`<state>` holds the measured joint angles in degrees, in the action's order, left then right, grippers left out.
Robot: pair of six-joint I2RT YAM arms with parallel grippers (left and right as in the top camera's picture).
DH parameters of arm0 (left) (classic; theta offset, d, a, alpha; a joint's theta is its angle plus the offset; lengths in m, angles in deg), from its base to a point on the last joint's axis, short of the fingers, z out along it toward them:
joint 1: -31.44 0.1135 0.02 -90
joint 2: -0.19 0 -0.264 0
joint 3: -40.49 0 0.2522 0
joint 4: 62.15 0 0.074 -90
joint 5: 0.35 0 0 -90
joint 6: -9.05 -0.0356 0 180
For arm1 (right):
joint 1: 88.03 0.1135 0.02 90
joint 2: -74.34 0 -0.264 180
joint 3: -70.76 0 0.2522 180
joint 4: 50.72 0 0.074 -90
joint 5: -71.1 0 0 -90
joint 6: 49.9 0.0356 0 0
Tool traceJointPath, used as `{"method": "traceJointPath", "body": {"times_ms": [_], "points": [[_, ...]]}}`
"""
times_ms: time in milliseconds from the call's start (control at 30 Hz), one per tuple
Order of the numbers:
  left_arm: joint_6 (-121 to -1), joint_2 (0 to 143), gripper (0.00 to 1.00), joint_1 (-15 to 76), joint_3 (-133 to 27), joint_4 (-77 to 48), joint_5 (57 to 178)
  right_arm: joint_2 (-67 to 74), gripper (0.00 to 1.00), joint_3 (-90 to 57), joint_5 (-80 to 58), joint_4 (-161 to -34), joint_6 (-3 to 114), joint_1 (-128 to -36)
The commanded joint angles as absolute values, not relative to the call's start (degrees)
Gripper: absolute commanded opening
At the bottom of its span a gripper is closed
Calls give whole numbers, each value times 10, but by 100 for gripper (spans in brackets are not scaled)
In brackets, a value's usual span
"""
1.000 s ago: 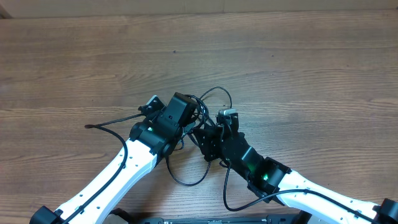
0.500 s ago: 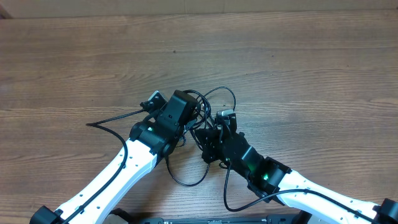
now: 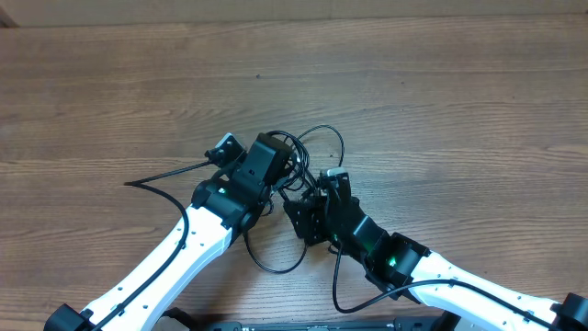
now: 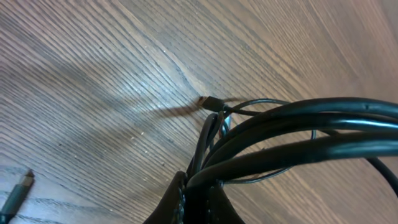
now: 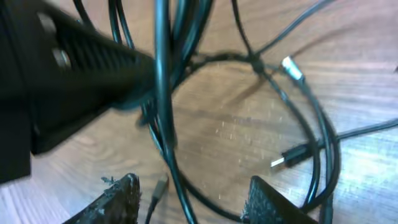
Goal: Untangle cables
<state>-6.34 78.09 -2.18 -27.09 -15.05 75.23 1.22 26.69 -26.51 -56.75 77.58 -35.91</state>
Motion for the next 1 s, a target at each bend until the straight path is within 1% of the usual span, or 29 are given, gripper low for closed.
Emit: {"method": "traceJointPath", "body": {"times_ms": [0,67,133,167,200,233,367,400,433,600,800,967], "points": [[-92,781,4,-19,-274,-142,739,16,54,266,-300,-536,757,-360],[-94,781,4,-19,-274,-136,755,16,52,266,-300,-518,744,-360],[-110,781,4,-19,-274,-136,768,16,48,266,-301,-507,740,-360],[-118,781,4,-19,-274,-137,776,16,43,266,-300,-503,741,-360],[-120,781,4,-19,-274,-136,786,16,34,266,-300,-502,741,-360],[-120,781,4,-19,-274,-136,789,16,29,266,-300,-502,741,-360],[-123,781,4,-19,-274,-137,800,16,12,266,-300,-502,741,-360],[-126,781,4,-19,-274,-137,804,16,7,266,-300,-502,741,-360],[-128,781,4,-19,-274,-137,803,16,4,266,-300,-502,741,-360],[-120,781,4,-19,-274,-157,781,16,4,266,-254,-503,743,-360],[-47,781,4,-19,-274,-164,742,16,4,266,-176,-545,763,-359],[-31,781,4,-19,-274,-183,740,16,4,267,-189,-585,762,-358]]}}
